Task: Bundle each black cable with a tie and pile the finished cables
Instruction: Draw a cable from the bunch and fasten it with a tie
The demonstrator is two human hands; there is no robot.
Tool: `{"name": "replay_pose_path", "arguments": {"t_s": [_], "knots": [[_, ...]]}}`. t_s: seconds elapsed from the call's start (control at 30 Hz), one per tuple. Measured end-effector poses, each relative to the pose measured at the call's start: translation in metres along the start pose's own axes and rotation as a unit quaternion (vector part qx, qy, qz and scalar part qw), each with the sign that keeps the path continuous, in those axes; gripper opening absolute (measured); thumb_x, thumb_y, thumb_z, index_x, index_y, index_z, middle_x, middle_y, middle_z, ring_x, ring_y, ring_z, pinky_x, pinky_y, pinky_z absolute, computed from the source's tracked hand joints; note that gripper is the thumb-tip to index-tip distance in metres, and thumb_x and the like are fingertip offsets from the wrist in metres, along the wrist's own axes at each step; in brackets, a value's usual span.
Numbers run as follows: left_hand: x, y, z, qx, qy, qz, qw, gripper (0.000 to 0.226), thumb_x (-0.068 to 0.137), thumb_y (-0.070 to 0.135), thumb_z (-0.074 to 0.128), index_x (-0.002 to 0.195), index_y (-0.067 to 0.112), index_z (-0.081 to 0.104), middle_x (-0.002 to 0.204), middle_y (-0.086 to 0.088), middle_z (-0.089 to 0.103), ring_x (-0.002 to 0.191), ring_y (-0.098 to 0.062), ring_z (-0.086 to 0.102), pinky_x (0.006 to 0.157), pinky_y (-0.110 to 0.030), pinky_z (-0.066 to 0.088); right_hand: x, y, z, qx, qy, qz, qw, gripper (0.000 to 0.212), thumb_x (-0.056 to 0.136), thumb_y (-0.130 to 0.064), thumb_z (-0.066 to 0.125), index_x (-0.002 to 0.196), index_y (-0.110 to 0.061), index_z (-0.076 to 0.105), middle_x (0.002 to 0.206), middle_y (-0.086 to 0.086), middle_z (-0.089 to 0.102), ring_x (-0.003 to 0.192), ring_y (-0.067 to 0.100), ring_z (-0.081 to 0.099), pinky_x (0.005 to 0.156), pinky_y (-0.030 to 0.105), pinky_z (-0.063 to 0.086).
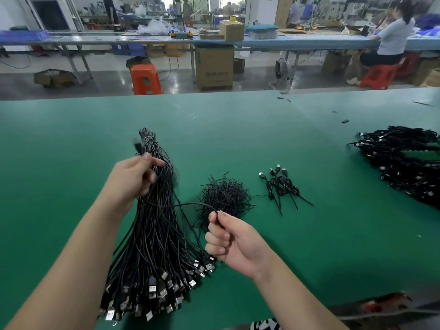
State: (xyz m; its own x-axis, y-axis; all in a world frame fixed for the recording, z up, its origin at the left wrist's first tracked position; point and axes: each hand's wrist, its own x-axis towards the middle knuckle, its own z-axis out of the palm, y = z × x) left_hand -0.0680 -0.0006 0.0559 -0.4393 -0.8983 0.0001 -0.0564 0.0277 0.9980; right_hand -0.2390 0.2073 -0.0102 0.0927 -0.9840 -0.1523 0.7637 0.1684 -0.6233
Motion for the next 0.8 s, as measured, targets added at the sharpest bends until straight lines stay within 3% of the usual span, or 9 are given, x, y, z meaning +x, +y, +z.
{"name": "replay_pose_path", "arguments": {"t_s": [0.07,0.13,0.27,0.33,0.4,0.47,0.57,0.7,0.8], "knots": [[-0.008,-0.009,0.012,0.077,-0.108,-0.010,0.991,0.036,0.105,0.035,0.046,0.092,0.022,0.077,0.072,-0.007,0.068,0.041,-0.009,0.031,0.038,-0.018,0.024,0.005,0.001,0.004,-0.007,0.020,-0.021,1.000,0.017,0.100,-0.024,0.053,0.092,-0.011,0.062,0.062,-0.003,0.028,0.056,0.012,0.024,0.053,0.024,0.029],[-0.017,-0.018,0.024,0.190,-0.223,-0.051,0.955,0.034,0.104,0.038,0.046,0.093,0.029,0.077,0.081,-0.006,0.074,0.042,-0.008,0.035,0.039,-0.019,0.029,0.008,0.003,0.007,-0.034,0.038,-0.029,0.998,0.022,0.098,-0.027,0.053,0.084,-0.013,0.062,0.063,-0.003,0.026,0.057,0.013,0.023,0.055,0.025,0.027],[-0.029,-0.038,0.041,0.480,-0.358,-0.105,0.794,0.034,0.104,0.050,0.040,0.098,0.033,0.069,0.073,0.005,0.076,0.051,0.000,0.059,0.053,-0.013,0.041,0.008,0.010,0.014,-0.116,0.065,-0.051,0.990,0.035,0.094,-0.034,0.053,0.066,-0.014,0.059,0.064,-0.002,0.028,0.059,0.014,0.025,0.059,0.026,0.029],[-0.033,-0.047,0.046,0.488,-0.390,-0.128,0.770,0.035,0.104,0.054,0.037,0.094,0.033,0.064,0.077,0.006,0.077,0.052,-0.005,0.060,0.059,-0.016,0.044,0.007,0.014,0.017,-0.140,0.069,-0.068,0.985,0.038,0.093,-0.034,0.053,0.063,-0.012,0.057,0.062,-0.001,0.034,0.060,0.015,0.028,0.059,0.026,0.031],[-0.036,-0.052,0.049,0.397,-0.405,-0.175,0.805,0.038,0.102,0.055,0.042,0.094,0.027,0.067,0.085,-0.001,0.078,0.041,-0.014,0.045,0.049,-0.024,0.040,0.006,0.017,0.019,-0.150,0.060,-0.085,0.983,0.039,0.093,-0.034,0.054,0.061,-0.011,0.055,0.061,-0.003,0.042,0.060,0.015,0.033,0.059,0.025,0.033],[-0.038,-0.054,0.049,0.301,-0.405,-0.211,0.837,0.038,0.101,0.047,0.048,0.088,0.021,0.072,0.088,-0.008,0.078,0.037,-0.012,0.035,0.041,-0.022,0.030,0.006,0.020,0.021,-0.146,0.052,-0.100,0.983,0.038,0.090,-0.035,0.056,0.059,-0.012,0.054,0.060,-0.002,0.043,0.059,0.015,0.037,0.060,0.024,0.039],[-0.039,-0.052,0.047,0.259,-0.353,-0.208,0.875,0.043,0.102,0.035,0.053,0.070,0.017,0.076,0.066,-0.003,0.071,0.038,-0.010,0.034,0.038,-0.020,0.027,0.008,0.023,0.022,-0.136,0.054,-0.119,0.982,0.037,0.086,-0.036,0.060,0.057,-0.012,0.055,0.060,0.004,0.037,0.060,0.017,0.042,0.068,0.028,0.044],[-0.031,-0.037,0.031,0.169,-0.254,-0.184,0.934,0.042,0.103,0.034,0.051,0.083,0.011,0.079,0.048,0.001,0.049,0.039,-0.011,0.029,0.040,-0.019,0.022,0.007,0.024,0.015,-0.212,0.050,-0.145,0.965,0.037,0.089,-0.042,0.062,0.059,-0.021,0.054,0.067,0.001,0.049,0.080,0.021,0.050,0.095,0.039,0.044],[-0.018,-0.020,0.022,0.142,-0.165,-0.123,0.968,0.041,0.104,0.032,0.050,0.083,0.011,0.079,0.051,0.000,0.061,0.035,-0.009,0.026,0.038,-0.016,0.022,0.009,0.024,0.015,-0.297,0.071,-0.128,0.943,0.034,0.085,-0.051,0.070,0.077,-0.019,0.065,0.089,-0.009,0.068,0.098,0.009,0.061,0.096,0.020,0.044]]}}
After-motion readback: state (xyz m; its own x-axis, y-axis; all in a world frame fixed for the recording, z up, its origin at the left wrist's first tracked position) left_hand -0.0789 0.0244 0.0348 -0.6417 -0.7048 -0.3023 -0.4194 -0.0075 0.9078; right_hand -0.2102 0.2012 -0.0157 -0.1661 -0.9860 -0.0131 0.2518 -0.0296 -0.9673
